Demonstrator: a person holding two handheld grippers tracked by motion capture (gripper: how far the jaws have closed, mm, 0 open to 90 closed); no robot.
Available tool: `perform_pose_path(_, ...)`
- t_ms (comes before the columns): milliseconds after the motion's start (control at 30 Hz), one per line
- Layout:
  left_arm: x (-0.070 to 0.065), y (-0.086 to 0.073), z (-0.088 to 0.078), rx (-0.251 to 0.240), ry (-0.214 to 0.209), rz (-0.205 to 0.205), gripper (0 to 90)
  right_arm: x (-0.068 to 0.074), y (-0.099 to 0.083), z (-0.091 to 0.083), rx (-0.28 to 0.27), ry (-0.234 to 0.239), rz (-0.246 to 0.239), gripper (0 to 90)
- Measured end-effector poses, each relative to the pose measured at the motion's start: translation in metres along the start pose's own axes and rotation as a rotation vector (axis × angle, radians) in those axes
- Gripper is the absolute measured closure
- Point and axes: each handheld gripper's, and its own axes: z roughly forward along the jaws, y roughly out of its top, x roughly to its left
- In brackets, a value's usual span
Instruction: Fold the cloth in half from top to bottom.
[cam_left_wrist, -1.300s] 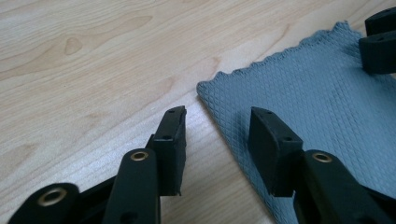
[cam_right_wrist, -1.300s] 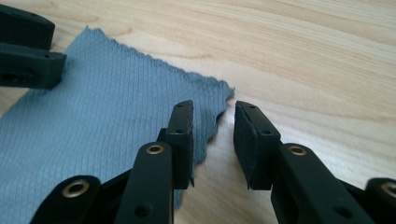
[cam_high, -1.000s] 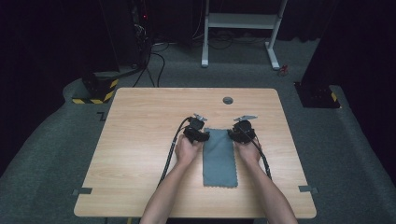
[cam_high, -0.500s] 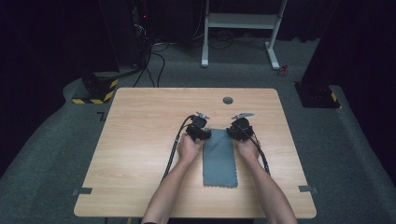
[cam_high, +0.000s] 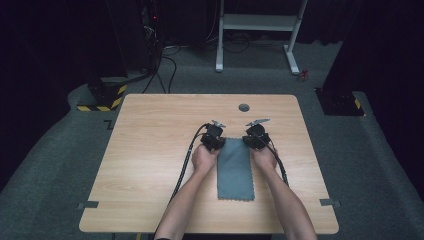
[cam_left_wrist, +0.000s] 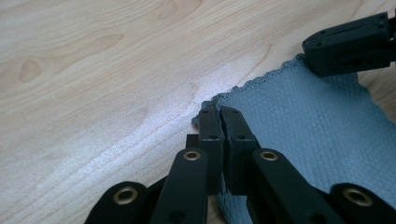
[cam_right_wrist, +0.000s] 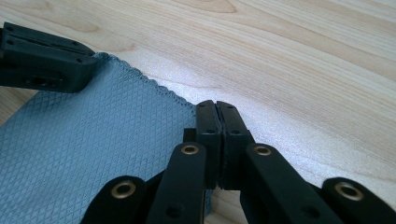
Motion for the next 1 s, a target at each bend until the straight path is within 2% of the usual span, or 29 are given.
perform_pose_path(67,0.005,0.000,0.000,-0.001,-0.028,-0.039,88.2,-0.001,0.000,-0.001,0.000,0.000,0.006,89.2)
perform_pose_path(233,0.006,0.000,-0.002,-0.005,-0.031,-0.022,88.5,-0.004,0.000,-0.006,-0.012,0.015,0.026,89.5)
perform_pose_path(500,0.011,0.002,-0.006,-0.023,-0.048,-0.036,88.6,-0.006,0.002,-0.010,-0.042,0.028,0.012,89.7)
perform_pose_path(633,0.012,0.005,-0.010,-0.041,-0.044,-0.021,88.9,-0.005,0.004,-0.012,-0.050,0.032,0.016,89.7)
perform_pose_path(767,0.011,0.013,-0.014,-0.027,-0.016,0.051,89.0,-0.004,0.007,-0.015,-0.067,0.034,0.010,89.7)
perform_pose_path(833,0.011,0.018,-0.017,-0.043,-0.021,0.044,89.0,-0.004,0.008,-0.016,-0.069,0.027,0.009,89.7)
perform_pose_path(900,0.010,0.024,-0.020,-0.047,-0.018,0.057,89.0,-0.008,0.010,-0.018,-0.064,0.037,0.021,89.8)
perform_pose_path(933,0.009,0.026,-0.022,-0.047,-0.011,0.068,89.0,-0.008,0.014,-0.021,-0.068,0.034,0.019,89.8)
perform_pose_path(1000,0.010,0.029,-0.025,-0.069,-0.008,0.058,89.0,-0.008,0.019,-0.028,-0.092,0.027,0.012,89.8)
